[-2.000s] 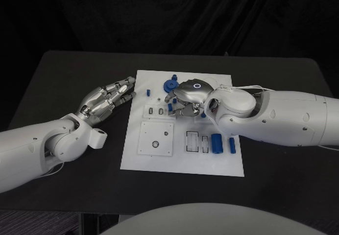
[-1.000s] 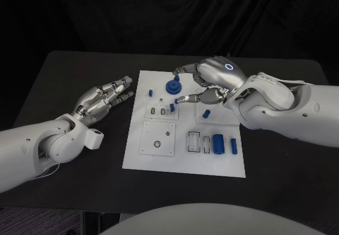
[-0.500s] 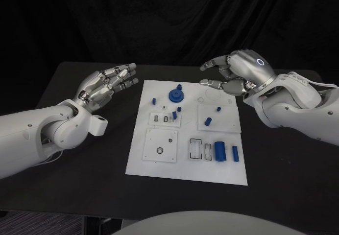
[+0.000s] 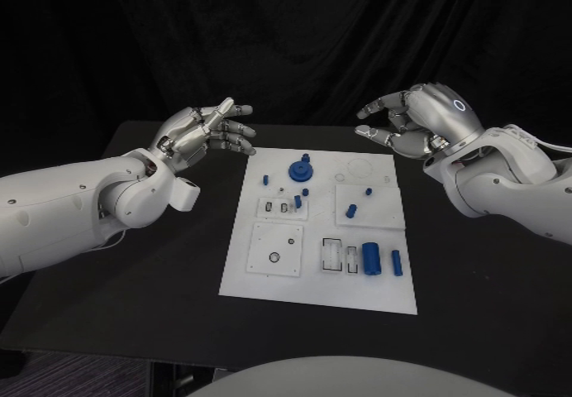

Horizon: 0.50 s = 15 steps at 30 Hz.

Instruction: Assemble the parts on the task board

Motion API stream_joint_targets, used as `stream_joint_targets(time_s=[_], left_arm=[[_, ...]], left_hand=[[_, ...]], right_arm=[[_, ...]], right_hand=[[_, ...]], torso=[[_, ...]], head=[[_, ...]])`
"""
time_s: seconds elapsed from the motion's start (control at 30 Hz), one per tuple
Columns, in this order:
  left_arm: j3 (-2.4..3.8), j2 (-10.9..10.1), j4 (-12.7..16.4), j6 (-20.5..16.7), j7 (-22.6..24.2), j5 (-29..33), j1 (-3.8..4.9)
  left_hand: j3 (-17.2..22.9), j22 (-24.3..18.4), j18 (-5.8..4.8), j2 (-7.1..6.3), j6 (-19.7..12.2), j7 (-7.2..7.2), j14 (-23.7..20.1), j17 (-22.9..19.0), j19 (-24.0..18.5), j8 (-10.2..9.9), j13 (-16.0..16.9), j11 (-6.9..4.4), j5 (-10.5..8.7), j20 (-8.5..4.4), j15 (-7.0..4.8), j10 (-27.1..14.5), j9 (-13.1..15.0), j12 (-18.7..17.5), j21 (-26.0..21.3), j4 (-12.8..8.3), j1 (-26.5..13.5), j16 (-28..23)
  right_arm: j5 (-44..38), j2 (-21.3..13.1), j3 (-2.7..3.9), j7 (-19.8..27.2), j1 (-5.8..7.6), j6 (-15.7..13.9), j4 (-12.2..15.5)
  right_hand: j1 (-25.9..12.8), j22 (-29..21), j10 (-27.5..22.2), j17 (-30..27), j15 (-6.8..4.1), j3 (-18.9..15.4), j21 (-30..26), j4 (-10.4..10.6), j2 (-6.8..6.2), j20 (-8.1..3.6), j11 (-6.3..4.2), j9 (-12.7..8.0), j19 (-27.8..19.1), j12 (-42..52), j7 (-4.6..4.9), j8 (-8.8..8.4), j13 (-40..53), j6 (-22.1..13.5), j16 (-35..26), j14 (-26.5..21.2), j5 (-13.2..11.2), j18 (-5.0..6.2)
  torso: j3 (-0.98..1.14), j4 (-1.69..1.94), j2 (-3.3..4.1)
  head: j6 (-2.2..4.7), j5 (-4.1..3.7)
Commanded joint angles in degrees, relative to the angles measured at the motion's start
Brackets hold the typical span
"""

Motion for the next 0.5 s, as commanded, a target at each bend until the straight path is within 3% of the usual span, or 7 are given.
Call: stream_joint_targets(time_s=[0.03,0.13,0.17,0.23,0.27,0.37,0.5], left_arm=[[0.11,1.0,-0.2,-2.4,-7.8,-11.4,1.09],[0.11,1.9,0.0,-6.0,-12.8,-21.7,2.07],[0.11,2.2,0.2,-6.9,-14.4,-24.5,2.33],[0.11,2.9,0.7,-8.7,-19.0,-31.9,2.85],[0.11,3.2,1.0,-9.1,-20.8,-34.9,3.0],[0.11,4.1,2.0,-9.3,-26.9,-44.5,3.33],[0.12,6.0,2.8,-6.4,-35.4,-53.7,3.55]], left_hand=[[2.4,4.3,-0.25,-2.32,6.6,0.64,-3.4,14.2,3.4,1.8,10.6,-2.33,7.28,-2.12,-2.43,-2.3,0.4,15.4,6.4,-0.8,8.1,21.4],[3.8,8.0,0.66,-3.13,10.2,0.96,1.4,20.6,6.9,3.6,18.2,-4.72,7.65,-4.16,-4.27,-0.6,0.9,26.2,12.3,-1.4,10.9,31.7],[4.6,10.9,0.32,-4.21,11.4,0.77,12.7,34.4,8.9,4.7,25.1,-5.55,6.9,-5.21,-5.16,-0.8,0.9,34.6,16.8,-0.1,12.1,42.1],[5.3,15.9,0.19,-4.25,12.5,0.33,28.5,52.9,10.3,5.8,45.8,-5.43,5.63,-6.23,-5.34,14.8,0.9,55.7,23.9,-0.6,11.4,52.7],[6.0,40.4,-3.63,-4.3,14.6,0.12,42.3,68.6,22.2,7.6,61.6,-6.24,2.98,-6.38,-5.72,30.7,1.1,70.2,41.4,0.0,10.8,57.1],[5.6,56.8,-5.59,-3.85,16.7,-0.69,42.3,68.6,30.3,9.2,70.9,-6.81,-1.52,-7.26,-6.14,40.9,1.6,76.9,52.2,-0.6,7.7,57.1],[2.7,64.4,-6.45,-3.84,20.4,-2.09,42.3,68.6,35.0,11.4,70.9,-8.02,-10.25,-7.61,-7.52,40.9,3.6,76.9,56.5,-0.2,1.4,57.1]], right_arm=[[1.3,-0.1,0.02,-0.6,-0.56,-0.9,-0.5],[1.4,0.0,0.02,-0.8,-1.07,-0.4,-1.2],[1.4,0.1,0.02,-0.6,-1.24,-0.3,-1.4],[1.4,0.4,0.03,0.2,-1.67,-0.6,-2.0],[1.4,0.5,0.03,0.5,-1.8,-0.7,-2.3],[1.4,0.9,0.03,1.5,-2.1,-1.2,-2.8],[1.4,1.1,0.03,2.0,-2.31,-1.4,-3.1]], right_hand=[[0.5,12.8,6.0,14.7,0.39,0.4,0.2,0.0,0.03,0.41,0.28,-0.1,3.1,0.1,-0.09,0.04,15.1,0.5,-0.4,5.8,0.4,-0.46],[1.0,12.7,6.0,14.6,0.48,0.5,0.2,-0.1,-0.04,0.47,0.41,-0.2,3.1,0.1,0.01,0.03,15.1,0.7,-0.4,5.8,1.1,-0.44],[1.1,12.8,6.0,14.6,0.5,0.5,0.2,-0.1,-0.05,0.48,0.43,-0.2,3.1,0.1,0.03,0.03,15.1,0.8,-0.5,5.8,1.2,-0.46],[1.4,12.8,6.0,14.7,0.66,0.5,0.4,0.1,-0.52,0.61,0.62,-0.3,3.2,0.1,0.14,0.05,15.1,1.2,-0.4,5.8,2.8,-0.51],[1.4,12.8,6.0,14.7,0.66,0.5,0.5,0.1,-0.58,0.63,0.59,-0.3,3.2,0.1,0.12,0.04,15.1,1.3,-0.4,5.8,3.0,-0.53],[1.5,12.9,6.0,14.7,0.67,0.5,0.7,0.1,-0.75,0.66,0.62,-0.4,3.3,0.1,0.1,0.02,15.1,1.6,-0.4,5.8,4.1,-0.56],[1.6,12.9,6.0,14.7,0.69,0.5,0.8,0.1,-0.75,0.67,0.64,-0.5,3.4,0.1,0.08,0.01,15.1,1.7,-0.3,5.8,4.5,-0.59]], torso=[[0.8,-0.31,-1.43],[1.25,-0.41,-2.11],[1.44,-0.43,-2.39],[1.69,-0.47,-2.72],[1.8,-0.51,-2.88],[2.06,-0.68,-3.19],[2.37,-0.91,-3.63]], head=[[-0.4,0.01],[0.02,-0.12],[0.51,-0.1],[0.75,0.29],[0.61,0.48],[0.1,0.97],[-1.2,0.75]])
